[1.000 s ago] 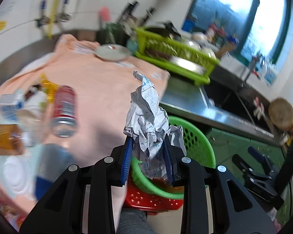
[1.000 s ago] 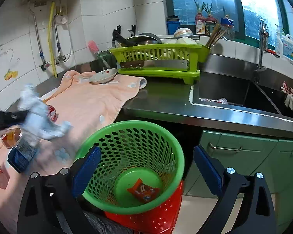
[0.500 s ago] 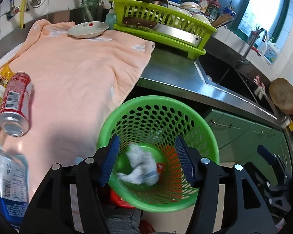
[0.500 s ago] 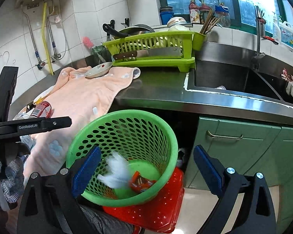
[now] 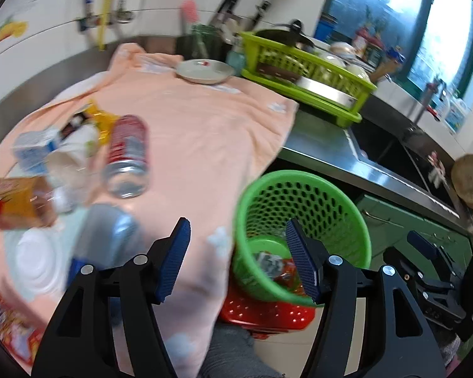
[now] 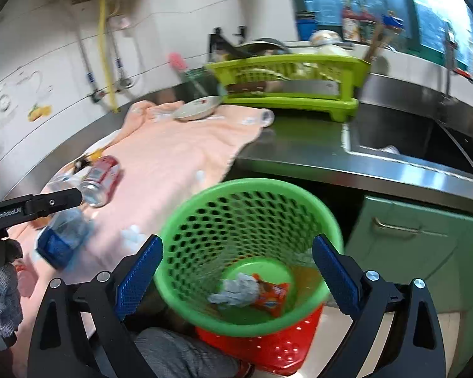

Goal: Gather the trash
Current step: 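Grasp the blue-and-silver can with the right gripper while the left gripper grasps the red paper cup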

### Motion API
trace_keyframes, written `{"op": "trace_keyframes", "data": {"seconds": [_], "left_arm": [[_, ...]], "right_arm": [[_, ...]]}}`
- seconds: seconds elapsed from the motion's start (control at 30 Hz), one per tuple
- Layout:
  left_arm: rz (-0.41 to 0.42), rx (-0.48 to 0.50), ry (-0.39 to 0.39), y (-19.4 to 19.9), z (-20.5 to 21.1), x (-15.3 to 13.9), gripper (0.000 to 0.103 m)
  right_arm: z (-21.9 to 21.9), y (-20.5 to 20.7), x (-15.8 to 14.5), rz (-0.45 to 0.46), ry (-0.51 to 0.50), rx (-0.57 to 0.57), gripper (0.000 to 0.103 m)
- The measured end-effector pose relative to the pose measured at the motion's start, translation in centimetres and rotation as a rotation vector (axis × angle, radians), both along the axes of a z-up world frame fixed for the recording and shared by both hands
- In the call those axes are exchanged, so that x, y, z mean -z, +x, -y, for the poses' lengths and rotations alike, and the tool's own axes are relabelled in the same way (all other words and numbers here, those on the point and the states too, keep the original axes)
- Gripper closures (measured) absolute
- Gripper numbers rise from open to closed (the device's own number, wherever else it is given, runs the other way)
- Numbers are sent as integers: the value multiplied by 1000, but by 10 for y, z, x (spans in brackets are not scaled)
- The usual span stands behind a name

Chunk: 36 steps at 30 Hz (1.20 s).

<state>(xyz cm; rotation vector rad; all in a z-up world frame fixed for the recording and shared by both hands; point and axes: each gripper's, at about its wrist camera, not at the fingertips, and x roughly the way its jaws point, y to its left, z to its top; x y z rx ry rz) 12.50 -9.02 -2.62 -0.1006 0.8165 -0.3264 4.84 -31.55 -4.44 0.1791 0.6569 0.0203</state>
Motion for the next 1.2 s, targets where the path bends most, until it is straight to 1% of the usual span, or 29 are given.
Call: {"op": "trace_keyframes", "data": {"seconds": [0.07,0.23,0.33,0.43,0.53,0.67,0.77,0.83,0.9,1.0,1.1,1.2], "left_arm": [[4,-34,1,-6,-17,-3,40],[25,-159,-5,-26,-73,-14,40],[34,-224,-19,-40,-104,-21,40],[58,-292,-6,-56,-132,-27,40],[67,-357,-9,-71,-159,-33,39],[86,-427,-1,-88,-183,-39,37],[78,-481,-21,-101,-203,-39,36],[69,-517,-27,-108,-212,-37,34],[45,-553,-61,-113,-224,-33,34],[34,-587,-74,-121,-235,-28,34],[15,-611,-98,-126,-243,-23,34],[-14,-626,-142,-130,-248,-17,34]], "right_arm": [[-17,5,-2,-5,19,-48,11],[-60,17,-6,-27,63,-162,11],[-93,28,-7,-57,100,-250,11],[-125,39,-5,-90,126,-320,11],[-156,48,-3,-129,144,-372,11],[-188,67,2,-199,238,-430,11],[-202,81,6,-254,313,-441,11],[-214,94,12,-301,361,-449,11],[-223,105,17,-345,384,-441,11],[-232,117,25,-391,405,-423,11],[-237,126,36,-452,446,-401,11],[-240,134,47,-489,466,-374,11]]}}
